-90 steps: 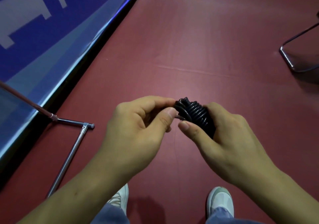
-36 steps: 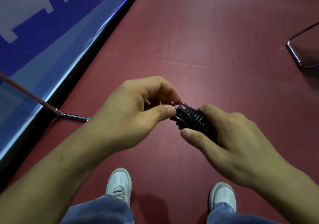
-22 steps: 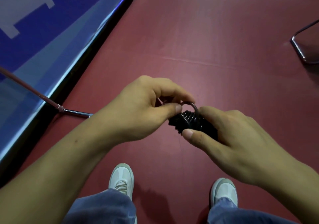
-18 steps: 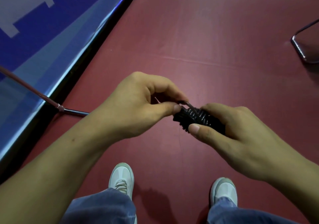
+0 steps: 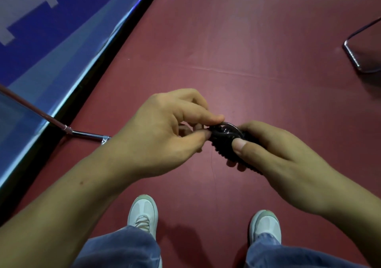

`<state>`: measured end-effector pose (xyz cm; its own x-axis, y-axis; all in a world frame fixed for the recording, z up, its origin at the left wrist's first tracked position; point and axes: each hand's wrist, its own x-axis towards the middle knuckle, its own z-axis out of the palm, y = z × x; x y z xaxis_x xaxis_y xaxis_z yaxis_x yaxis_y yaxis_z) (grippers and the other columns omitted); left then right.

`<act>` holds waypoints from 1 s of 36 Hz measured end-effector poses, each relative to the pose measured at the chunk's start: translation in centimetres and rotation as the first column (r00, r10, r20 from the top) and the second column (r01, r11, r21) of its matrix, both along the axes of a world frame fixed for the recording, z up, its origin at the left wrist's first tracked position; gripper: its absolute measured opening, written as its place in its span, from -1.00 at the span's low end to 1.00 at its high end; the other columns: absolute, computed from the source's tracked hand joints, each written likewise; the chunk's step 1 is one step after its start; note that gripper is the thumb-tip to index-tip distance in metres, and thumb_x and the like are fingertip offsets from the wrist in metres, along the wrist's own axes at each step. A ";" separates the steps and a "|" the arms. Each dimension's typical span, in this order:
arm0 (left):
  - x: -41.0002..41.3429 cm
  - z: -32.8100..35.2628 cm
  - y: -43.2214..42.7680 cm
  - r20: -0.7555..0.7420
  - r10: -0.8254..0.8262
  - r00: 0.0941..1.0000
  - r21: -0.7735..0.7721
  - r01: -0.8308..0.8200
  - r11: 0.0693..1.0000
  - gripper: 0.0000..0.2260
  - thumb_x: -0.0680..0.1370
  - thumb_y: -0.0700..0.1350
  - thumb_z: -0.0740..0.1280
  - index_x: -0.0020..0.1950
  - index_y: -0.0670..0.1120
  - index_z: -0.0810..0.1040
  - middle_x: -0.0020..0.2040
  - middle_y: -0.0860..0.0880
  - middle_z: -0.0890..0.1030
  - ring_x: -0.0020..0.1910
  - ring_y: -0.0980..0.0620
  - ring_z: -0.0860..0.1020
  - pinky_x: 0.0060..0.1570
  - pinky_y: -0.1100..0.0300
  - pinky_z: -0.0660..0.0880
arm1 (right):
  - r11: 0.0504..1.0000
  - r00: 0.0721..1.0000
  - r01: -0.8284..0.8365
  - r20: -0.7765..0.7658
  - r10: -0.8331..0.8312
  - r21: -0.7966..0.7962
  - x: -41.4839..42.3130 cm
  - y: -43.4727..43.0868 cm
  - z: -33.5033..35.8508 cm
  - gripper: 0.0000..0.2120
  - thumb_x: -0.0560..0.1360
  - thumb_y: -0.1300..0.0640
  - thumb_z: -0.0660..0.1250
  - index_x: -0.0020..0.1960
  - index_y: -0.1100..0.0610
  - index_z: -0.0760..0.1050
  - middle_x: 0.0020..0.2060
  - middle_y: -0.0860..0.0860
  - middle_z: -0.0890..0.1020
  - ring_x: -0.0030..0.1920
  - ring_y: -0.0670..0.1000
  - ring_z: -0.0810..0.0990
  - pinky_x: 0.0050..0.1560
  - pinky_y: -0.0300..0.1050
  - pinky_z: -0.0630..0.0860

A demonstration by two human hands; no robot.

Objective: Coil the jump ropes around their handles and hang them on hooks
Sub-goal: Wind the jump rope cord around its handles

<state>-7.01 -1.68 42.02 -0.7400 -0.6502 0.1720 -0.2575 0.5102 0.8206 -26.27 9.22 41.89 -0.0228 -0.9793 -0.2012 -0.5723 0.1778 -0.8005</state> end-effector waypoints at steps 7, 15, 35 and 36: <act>-0.5 -0.1 0.2 -0.062 0.099 0.993 0.146 -0.089 0.985 -0.76 0.51 -0.39 0.43 0.07 -0.13 0.74 -0.08 0.00 0.63 -0.38 0.00 0.68 -0.26 0.22 0.60 | 0.993 0.984 0.026 0.174 -0.046 0.116 -0.1 -0.4 0.5 -0.81 0.64 -0.05 0.30 0.11 0.05 0.57 -0.08 -0.06 0.74 -0.11 -0.13 0.68 -0.12 -0.20 0.61; -1.0 0.1 0.8 -0.095 0.163 0.982 0.143 -0.149 0.978 -0.81 0.52 -0.36 0.45 0.05 -0.13 0.75 -0.15 -0.07 0.60 -0.43 0.05 0.65 -0.36 0.35 0.50 | 0.986 0.944 0.164 0.296 -0.147 -0.033 0.2 -0.7 0.2 -0.58 0.47 0.00 0.30 0.33 -0.12 0.56 0.08 -0.07 0.69 -0.04 0.07 0.74 0.06 0.15 0.67; -1.8 -1.1 1.7 -0.197 0.346 0.917 0.541 -0.192 0.819 -0.86 0.58 -0.24 0.41 0.07 -0.07 0.72 -0.08 -0.11 0.73 -0.20 -0.15 0.70 -0.13 0.10 0.63 | 0.886 0.657 0.461 0.658 -0.368 0.036 2.5 -1.1 0.8 -0.83 0.51 0.24 0.40 0.04 0.14 0.74 -0.27 0.19 0.73 -0.43 0.02 0.62 -0.52 -0.20 0.42; -1.8 -1.1 1.7 -0.194 0.347 0.917 0.559 -0.187 0.807 -0.87 0.59 -0.23 0.40 0.06 -0.08 0.71 -0.09 -0.12 0.73 -0.16 -0.18 0.70 -0.14 0.09 0.62 | 0.882 0.638 0.468 0.670 -0.379 0.053 2.6 -1.1 0.7 -0.82 0.51 0.25 0.40 0.04 0.15 0.73 -0.25 0.19 0.73 -0.42 0.02 0.63 -0.52 -0.20 0.43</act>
<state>-8.84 0.04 40.90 -0.4968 -0.8640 -0.0814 -0.0436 -0.0688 0.9967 -23.70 8.07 42.63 -0.3497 -0.9116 -0.2158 0.2072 0.1494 -0.9668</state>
